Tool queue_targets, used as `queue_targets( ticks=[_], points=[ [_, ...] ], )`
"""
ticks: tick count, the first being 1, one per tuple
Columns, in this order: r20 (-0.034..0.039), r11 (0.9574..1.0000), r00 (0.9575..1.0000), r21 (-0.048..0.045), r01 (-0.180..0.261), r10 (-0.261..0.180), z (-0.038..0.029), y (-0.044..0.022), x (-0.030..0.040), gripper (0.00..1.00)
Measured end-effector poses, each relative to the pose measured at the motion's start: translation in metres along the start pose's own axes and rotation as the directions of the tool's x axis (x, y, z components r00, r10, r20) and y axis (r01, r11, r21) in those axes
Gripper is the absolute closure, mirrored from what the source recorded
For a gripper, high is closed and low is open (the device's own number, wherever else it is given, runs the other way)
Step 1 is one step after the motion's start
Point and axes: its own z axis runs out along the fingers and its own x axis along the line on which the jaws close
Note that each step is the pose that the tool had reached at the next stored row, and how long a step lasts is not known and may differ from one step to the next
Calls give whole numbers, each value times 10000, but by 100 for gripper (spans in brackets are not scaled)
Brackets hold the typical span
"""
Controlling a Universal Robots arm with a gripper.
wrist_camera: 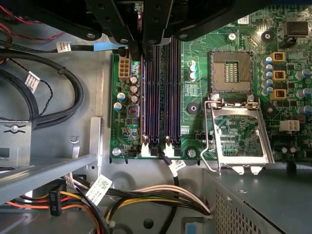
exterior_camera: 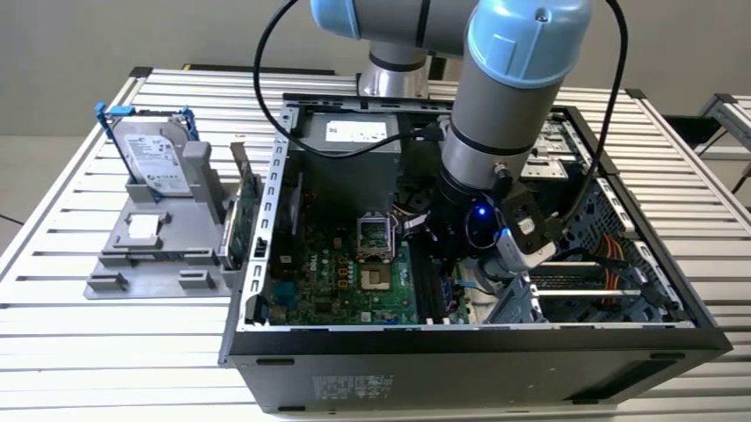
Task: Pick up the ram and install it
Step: 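Insert the ram into the slot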
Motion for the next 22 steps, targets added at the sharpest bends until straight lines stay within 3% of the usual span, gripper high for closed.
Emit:
queue_targets(
  ticks=[22],
  points=[
    [-12,9999,9999,14,108,-108,16,0,3,100]
  ],
)
